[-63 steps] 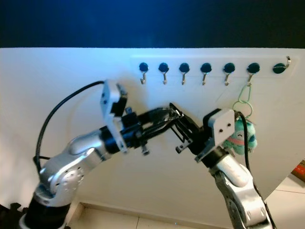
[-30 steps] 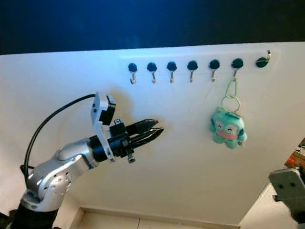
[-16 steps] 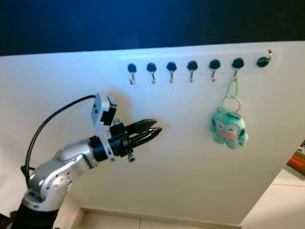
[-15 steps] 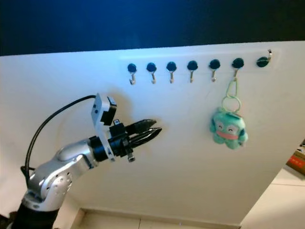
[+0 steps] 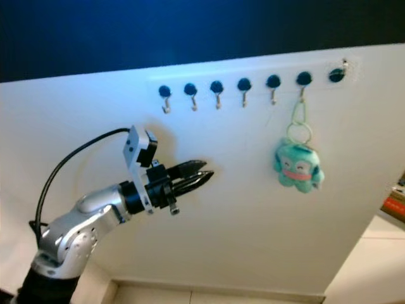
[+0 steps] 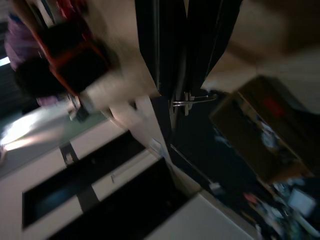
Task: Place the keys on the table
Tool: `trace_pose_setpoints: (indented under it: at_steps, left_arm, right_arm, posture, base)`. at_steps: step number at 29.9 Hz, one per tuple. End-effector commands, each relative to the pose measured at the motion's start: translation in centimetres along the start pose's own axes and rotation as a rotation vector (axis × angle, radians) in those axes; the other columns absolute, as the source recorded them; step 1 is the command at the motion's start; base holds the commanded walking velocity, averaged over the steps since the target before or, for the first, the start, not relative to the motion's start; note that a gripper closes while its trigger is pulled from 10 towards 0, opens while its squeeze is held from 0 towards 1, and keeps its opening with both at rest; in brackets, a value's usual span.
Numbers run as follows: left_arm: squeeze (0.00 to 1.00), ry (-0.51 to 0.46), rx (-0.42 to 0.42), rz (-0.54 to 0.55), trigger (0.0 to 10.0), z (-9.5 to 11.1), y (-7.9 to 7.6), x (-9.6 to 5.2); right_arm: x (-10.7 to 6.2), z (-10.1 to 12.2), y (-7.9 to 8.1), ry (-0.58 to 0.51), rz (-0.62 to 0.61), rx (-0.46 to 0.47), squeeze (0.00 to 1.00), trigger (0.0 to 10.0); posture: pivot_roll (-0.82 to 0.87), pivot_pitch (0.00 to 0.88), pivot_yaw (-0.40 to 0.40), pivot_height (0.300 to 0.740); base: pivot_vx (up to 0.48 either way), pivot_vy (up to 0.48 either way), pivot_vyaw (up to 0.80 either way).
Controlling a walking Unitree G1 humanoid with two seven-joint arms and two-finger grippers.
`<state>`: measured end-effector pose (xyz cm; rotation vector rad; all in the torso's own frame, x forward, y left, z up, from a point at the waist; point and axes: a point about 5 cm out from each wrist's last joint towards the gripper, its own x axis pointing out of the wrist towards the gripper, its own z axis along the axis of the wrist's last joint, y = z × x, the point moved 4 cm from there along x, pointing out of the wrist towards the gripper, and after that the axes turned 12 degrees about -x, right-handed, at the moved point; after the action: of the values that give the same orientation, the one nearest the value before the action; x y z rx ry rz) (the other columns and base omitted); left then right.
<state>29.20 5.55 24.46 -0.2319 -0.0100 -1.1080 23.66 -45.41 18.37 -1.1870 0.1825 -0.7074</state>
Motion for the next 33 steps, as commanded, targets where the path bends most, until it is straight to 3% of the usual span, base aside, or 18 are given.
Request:
trace_pose_setpoints:
  at_steps: [1,2,3,5,8,10,14,21,25,26,27,31,32,33]
  left_arm:
    - [0.00,0.031,0.013,0.042,10.0,-0.3,0.6,-0.9]
    - [0.00,0.031,0.014,0.047,10.0,-0.4,0.6,-1.0]
    - [0.00,0.030,0.013,0.051,10.0,-0.4,0.5,-1.1]
    - [0.00,0.029,0.013,0.055,10.0,-0.5,0.5,-1.2]
    - [0.00,0.025,0.011,0.060,10.0,-0.6,0.5,-1.2]
    - [0.00,0.023,0.011,0.061,10.0,-0.6,0.6,-1.1]
    - [0.00,0.022,0.005,0.049,10.0,-0.6,0.5,-0.9]
    - [0.00,0.026,0.006,0.040,10.0,-0.6,0.6,-0.6]
    - [0.00,0.026,0.006,0.038,10.0,-0.6,0.6,-0.5]
    - [0.00,0.026,0.005,0.039,10.0,-0.6,0.6,-0.5]
    - [0.00,0.026,0.006,0.040,10.0,-0.7,0.6,-0.5]
    - [0.00,0.025,0.010,0.046,10.0,-0.6,0.6,-0.6]
    - [0.00,0.025,0.012,0.049,10.0,-0.6,0.7,-0.6]
    - [0.00,0.025,0.012,0.049,10.0,-0.6,0.7,-0.6]
  right_arm:
    - [-0.4,-0.3,1.3,0.004,0.037,-0.003,0.00,10.0]
    - [-0.5,-0.4,1.5,0.004,0.043,-0.004,0.01,10.0]
    - [-0.6,-0.6,1.6,0.006,0.046,-0.005,0.22,10.0]
    - [-0.7,-1.4,1.3,0.015,0.038,-0.021,0.28,10.0]
    - [-1.1,-2.6,0.4,0.044,0.011,-0.060,0.24,10.0]
    - [-1.3,-3.6,-0.1,0.070,-0.004,-0.083,0.15,10.0]
    - [-1.8,-5.5,-0.9,0.126,-0.010,-0.127,0.09,10.0]
    - [-2.3,-7.4,-1.4,0.175,0.002,-0.197,0.09,10.0]
    - [-2.7,-8.1,-1.2,0.195,0.017,-0.203,0.18,10.0]
    - [-2.6,-8.0,-1.0,0.190,0.023,-0.196,0.38,10.0]
    - [-2.4,-7.6,-0.8,0.177,0.024,-0.185,1.00,10.0]
    - [-2.0,-7.0,-0.8,0.163,0.013,-0.165,1.00,10.0]
    - [-1.9,-7.0,-0.8,0.165,0.010,-0.155,0.88,10.0]
    - [-1.9,-7.0,-0.8,0.165,0.010,-0.155,0.88,10.0]
  posture:
    - [-0.08,0.140,0.143,0.740]
    - [-0.08,0.139,0.138,0.740]
    - [-0.08,0.137,0.134,0.740]
    - [-0.08,0.131,0.124,0.740]
    - [-0.08,0.126,0.122,0.740]
    - [-0.09,0.123,0.123,0.740]
    - [-0.11,0.126,0.131,0.740]
    - [-0.12,0.131,0.137,0.740]
    - [-0.12,0.132,0.139,0.740]
    - [-0.12,0.132,0.139,0.740]
    - [-0.11,0.131,0.137,0.740]
    - [-0.10,0.129,0.129,0.740]
    - [-0.10,0.130,0.125,0.740]
    - [-0.10,0.130,0.125,0.740]
  base:
    - [0.000,0.000,0.00]
    - [0.000,0.000,0.00]
    - [0.000,0.000,0.00]
    - [0.000,0.000,0.00]
    - [0.000,0.000,0.00]
    - [0.000,0.000,0.00]
    - [0.000,0.000,0.00]
    - [0.000,0.000,0.00]
    - [0.000,0.000,0.00]
    - [0.000,0.000,0.00]
    - [0.000,0.000,0.00]
    - [0.000,0.000,0.00]
    - [0.000,0.000,0.00]
    - [0.000,0.000,0.00]
